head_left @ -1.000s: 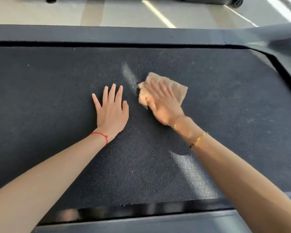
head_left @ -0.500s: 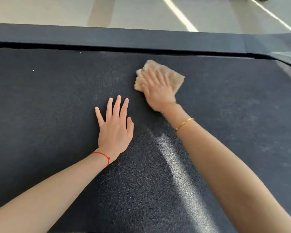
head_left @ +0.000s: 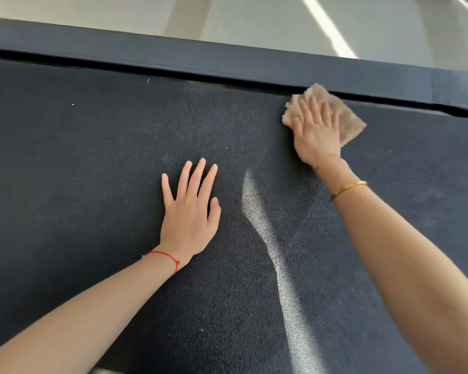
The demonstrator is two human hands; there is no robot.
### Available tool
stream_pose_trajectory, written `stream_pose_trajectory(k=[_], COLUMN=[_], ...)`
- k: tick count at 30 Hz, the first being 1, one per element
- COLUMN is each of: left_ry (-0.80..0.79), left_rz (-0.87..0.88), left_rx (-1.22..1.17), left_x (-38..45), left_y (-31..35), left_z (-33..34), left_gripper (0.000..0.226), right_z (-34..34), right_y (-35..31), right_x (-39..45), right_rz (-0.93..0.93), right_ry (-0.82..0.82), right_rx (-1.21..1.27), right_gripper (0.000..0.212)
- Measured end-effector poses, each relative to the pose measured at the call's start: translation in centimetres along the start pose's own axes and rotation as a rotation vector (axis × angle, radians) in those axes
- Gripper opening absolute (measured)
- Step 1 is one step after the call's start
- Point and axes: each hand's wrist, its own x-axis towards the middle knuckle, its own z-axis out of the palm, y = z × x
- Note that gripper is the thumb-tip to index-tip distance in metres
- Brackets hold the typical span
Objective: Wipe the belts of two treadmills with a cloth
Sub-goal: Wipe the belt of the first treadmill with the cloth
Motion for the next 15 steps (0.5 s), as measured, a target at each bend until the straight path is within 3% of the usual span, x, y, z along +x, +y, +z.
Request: stream_pose_trajectory(k=[4,7,12,15], left_ry=[-0.021,-0.022,0.004,0.014], left_rz=[-0.004,-0.001,-0.008,-0.017], left_rx=[-0.022,-0.032,-0.030,-0.024], left_x=[0.1,0.0,0.0,0.1], left_y=[-0.1,-0.2,-0.1,0.0], left_z=[-0.3,-0.2,0.1,0.2], left_gripper=[0.062,0.061,0.062,0.063], right_z=[1.1,0.7,-1.7,-2.0], right_y=[-4.8,-2.7,7.4,7.9], right_x=[-1.5,-2.0,-1.0,-1.0], right_rz=[-0.276,-0.352,0.021,0.148], right_ry=[-0.093,-0.119,-0.024,-0.015], right_rx=[0.007,-0.004,-0.052,0.008], right_gripper=[0.052,0.053,0.057,0.056])
